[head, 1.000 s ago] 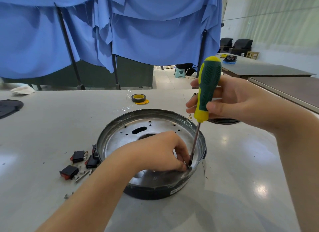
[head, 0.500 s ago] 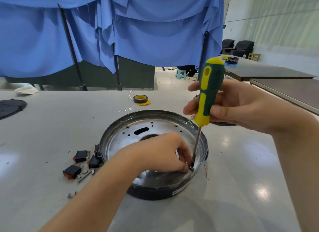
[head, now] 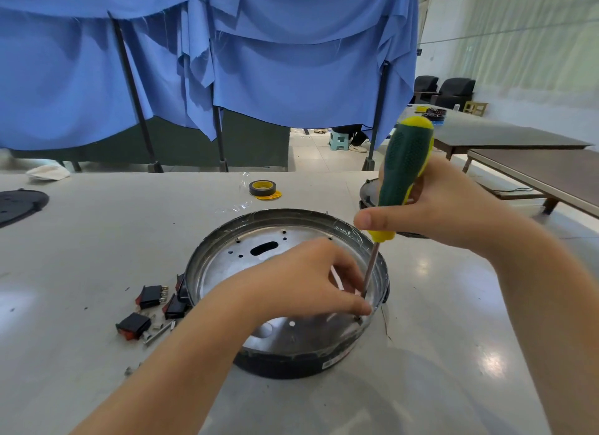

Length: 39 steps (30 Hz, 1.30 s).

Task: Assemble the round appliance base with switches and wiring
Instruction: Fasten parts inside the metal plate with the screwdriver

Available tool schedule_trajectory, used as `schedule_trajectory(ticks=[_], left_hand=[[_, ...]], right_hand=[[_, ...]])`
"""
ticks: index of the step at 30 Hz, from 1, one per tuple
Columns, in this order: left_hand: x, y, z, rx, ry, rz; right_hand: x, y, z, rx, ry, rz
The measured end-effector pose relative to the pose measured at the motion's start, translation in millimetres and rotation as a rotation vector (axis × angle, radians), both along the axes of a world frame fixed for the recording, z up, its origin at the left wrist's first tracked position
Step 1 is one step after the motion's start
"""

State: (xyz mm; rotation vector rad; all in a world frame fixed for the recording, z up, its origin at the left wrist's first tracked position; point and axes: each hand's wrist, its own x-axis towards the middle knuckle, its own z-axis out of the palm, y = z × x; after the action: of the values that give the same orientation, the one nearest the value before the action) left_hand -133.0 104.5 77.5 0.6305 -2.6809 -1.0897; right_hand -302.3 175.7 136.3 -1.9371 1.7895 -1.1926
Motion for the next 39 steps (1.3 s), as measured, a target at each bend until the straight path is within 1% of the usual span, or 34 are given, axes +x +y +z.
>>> schedule_trajectory(ticks=[2, 4, 9, 12, 13, 15, 17, 18, 20, 22, 25, 29, 31, 33, 34, 36, 37, 39], left_hand=[[-2, 1, 4, 0.032, 0.104, 0.036], [-4, 3, 6, 0.049, 0.166, 0.061], [-6, 7, 5, -0.003, 0.232, 0.114], [-7, 7, 4, 0.011, 0.24, 0.114], [-7, 7, 3, 0.025, 0.237, 0.113], [-8, 7, 2, 0.044, 0.221, 0.1], [-8, 6, 2, 0.06, 0.212, 0.086], [-8, 4, 1, 0.073, 0.208, 0.08], [-7, 2, 1, 0.12, 0.2, 0.059], [-6, 2, 0, 0.187, 0.195, 0.03], [-6, 2, -1, 0.227, 0.18, -0.007], [-7, 5, 0, 0.15, 0.195, 0.06], [-8, 6, 0, 0.094, 0.212, 0.117], [-8, 7, 0, 0.036, 0.218, 0.156], [-8, 8, 0, 0.018, 0.218, 0.158], [-8, 7, 1, 0.0, 0.214, 0.146], [-7, 6, 1, 0.001, 0.213, 0.139], [-6, 5, 1, 0.019, 0.216, 0.125]], right_hand=[[5, -1, -1, -0.009, 0.05, -0.023], [8, -2, -2, -0.013, 0.073, -0.047], [16, 0, -2, -0.037, 0.09, -0.07], [10, 2, 1, 0.058, 0.071, -0.024], [6, 3, 2, 0.109, 0.015, 0.035], [-6, 6, 3, 0.196, -0.175, 0.2], [-15, 9, 3, 0.225, -0.356, 0.349], [-17, 10, 3, 0.234, -0.415, 0.408], [-19, 8, 1, 0.226, -0.462, 0.455], [-19, 5, -1, 0.18, -0.452, 0.404], [-16, 4, 0, 0.125, -0.348, 0.293], [-4, 4, 1, 0.039, -0.18, 0.086], [4, 2, 1, -0.008, -0.066, -0.013], [10, 1, 0, -0.024, 0.05, -0.061], [12, 1, 0, -0.023, 0.071, -0.076], [13, 0, 0, 0.002, 0.064, -0.06], [11, 0, 0, 0.038, 0.029, -0.02], [4, 1, 0, 0.167, -0.121, 0.119]])
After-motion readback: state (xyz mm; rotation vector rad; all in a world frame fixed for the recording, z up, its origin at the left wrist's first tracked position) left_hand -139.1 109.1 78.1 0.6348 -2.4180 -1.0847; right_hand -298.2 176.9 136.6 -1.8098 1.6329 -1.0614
